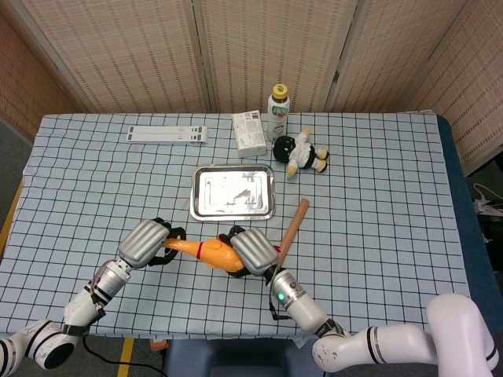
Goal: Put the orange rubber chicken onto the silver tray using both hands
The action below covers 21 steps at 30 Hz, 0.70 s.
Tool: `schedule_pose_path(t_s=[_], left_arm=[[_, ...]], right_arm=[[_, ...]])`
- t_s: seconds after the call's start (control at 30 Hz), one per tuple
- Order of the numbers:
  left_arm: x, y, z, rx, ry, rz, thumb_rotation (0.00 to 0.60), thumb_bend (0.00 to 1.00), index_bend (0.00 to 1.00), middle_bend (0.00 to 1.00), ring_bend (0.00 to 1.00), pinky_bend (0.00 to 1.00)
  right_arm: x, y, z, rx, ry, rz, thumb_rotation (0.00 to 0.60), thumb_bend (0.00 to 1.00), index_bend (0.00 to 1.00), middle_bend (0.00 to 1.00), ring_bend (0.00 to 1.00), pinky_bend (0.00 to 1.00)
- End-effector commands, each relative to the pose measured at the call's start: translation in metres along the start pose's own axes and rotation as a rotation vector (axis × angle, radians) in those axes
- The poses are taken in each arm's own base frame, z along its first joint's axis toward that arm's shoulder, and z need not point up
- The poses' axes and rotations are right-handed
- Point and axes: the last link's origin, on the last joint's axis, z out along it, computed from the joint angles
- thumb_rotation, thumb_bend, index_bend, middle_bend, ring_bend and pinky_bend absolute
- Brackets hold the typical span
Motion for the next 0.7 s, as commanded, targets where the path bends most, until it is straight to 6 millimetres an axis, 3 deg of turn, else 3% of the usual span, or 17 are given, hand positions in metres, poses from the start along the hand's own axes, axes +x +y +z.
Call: schedule_pose_path(t_s=[0.03, 0.1, 0.17, 0.4, 0.7], left_arm=[[0.001, 0.000, 0.001, 0.002, 0.011, -0.005, 0.600, 0.81, 0.77, 0.71, 0.53, 0.44], [0.001, -0.001, 0.001, 0.004, 0.014, 0.000, 0.600, 0.81, 0.77, 0.71, 0.53, 0.45], [0.001, -0.002, 0.003, 0.007, 0.014, 0.002, 0.600, 0.81, 0.77, 0.71, 0.53, 0.45], [0.006, -0.007, 0.019, 0.023, -0.002, -0.047, 0.600, 0.82, 0.77, 0.71, 0.53, 0.45], [0.014, -0.010, 0.071, 0.042, -0.009, -0.085, 0.600, 0.82, 0.77, 0.71, 0.53, 0.45]], right_arm=[[0.005, 0.007, -0.005, 0.018, -0.009, -0.042, 0.600, 0.24, 0.01, 0.00, 0.02, 0.25], [0.011, 0.011, -0.010, 0.032, 0.002, -0.050, 0.600, 0.18, 0.00, 0.00, 0.00, 0.06], [0.015, 0.016, -0.015, 0.038, -0.012, -0.050, 0.600, 0.13, 0.00, 0.00, 0.00, 0.00], [0.041, 0.039, -0.038, 0.020, -0.030, -0.001, 0.600, 0.08, 0.00, 0.00, 0.00, 0.00], [0.081, 0.071, -0.072, -0.047, 0.089, -0.036, 0.600, 0.08, 0.00, 0.00, 0.00, 0.00]])
